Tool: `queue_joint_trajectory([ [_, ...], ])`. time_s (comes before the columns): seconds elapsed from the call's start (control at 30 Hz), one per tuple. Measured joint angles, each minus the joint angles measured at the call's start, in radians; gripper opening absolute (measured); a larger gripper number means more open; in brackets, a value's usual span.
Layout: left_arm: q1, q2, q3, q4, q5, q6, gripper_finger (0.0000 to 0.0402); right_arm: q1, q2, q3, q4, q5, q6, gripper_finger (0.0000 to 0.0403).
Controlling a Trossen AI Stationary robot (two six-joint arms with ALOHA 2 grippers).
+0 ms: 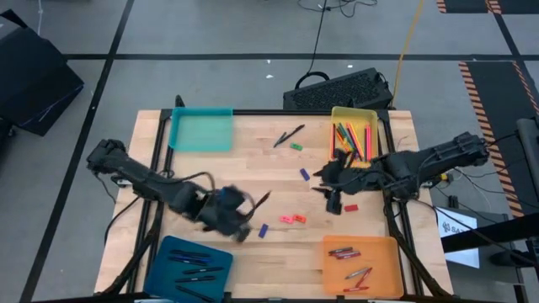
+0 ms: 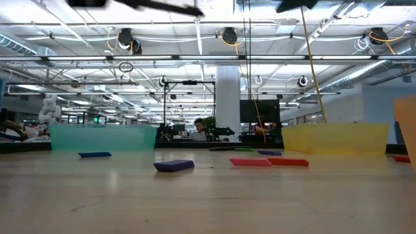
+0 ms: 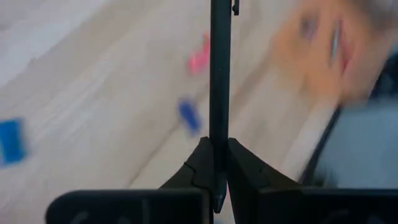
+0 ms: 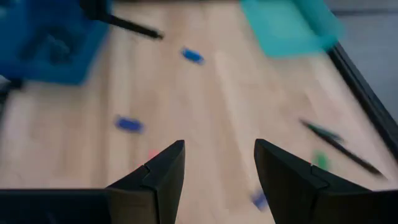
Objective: Sort crayons/erasers/pens/pencils in bins
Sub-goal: Put the black pen into the blue bin
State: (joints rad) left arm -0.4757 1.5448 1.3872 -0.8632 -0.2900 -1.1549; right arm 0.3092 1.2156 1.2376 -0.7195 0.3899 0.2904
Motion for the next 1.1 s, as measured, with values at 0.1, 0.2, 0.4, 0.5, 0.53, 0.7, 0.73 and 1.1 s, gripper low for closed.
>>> queue_joint_trajectory([
  [0.1,-0.101,0.004,0.086,-0.175,0.089,0.044,0.0026,0.028,0.089,0.015,0.121,-0.058,0.015,0.0187],
  [0.2,-0.215,0.007,0.095,-0.325,0.201,0.05,0.0029,0.038,0.225,0.099,0.165,-0.084,0.07,0.0187],
  [0.4,-0.47,0.007,0.019,-0.383,0.275,0.039,0.0031,0.081,0.493,0.401,0.106,-0.081,0.092,0.0187],
  [0.5,-0.565,0.006,-0.042,-0.353,0.29,0.044,0.0031,0.091,0.594,0.543,0.1,-0.075,0.107,0.0187],
  [0.53,-0.589,0.007,-0.065,-0.324,0.295,0.055,0.0031,0.092,0.62,0.578,0.095,-0.065,0.112,0.0187],
  [0.7,-0.653,0.007,-0.176,-0.272,0.317,0.108,0.0032,0.086,0.704,0.668,0.078,-0.025,0.156,0.0187],
  [0.73,-0.653,0.007,-0.194,-0.27,0.325,0.125,0.0032,0.085,0.71,0.669,0.074,-0.025,0.177,0.0187],
  [1.1,-0.637,0.007,-0.272,-0.259,0.319,0.192,0.0144,-0.046,0.713,0.668,-0.387,-0.06,0.345,0.0187],
])
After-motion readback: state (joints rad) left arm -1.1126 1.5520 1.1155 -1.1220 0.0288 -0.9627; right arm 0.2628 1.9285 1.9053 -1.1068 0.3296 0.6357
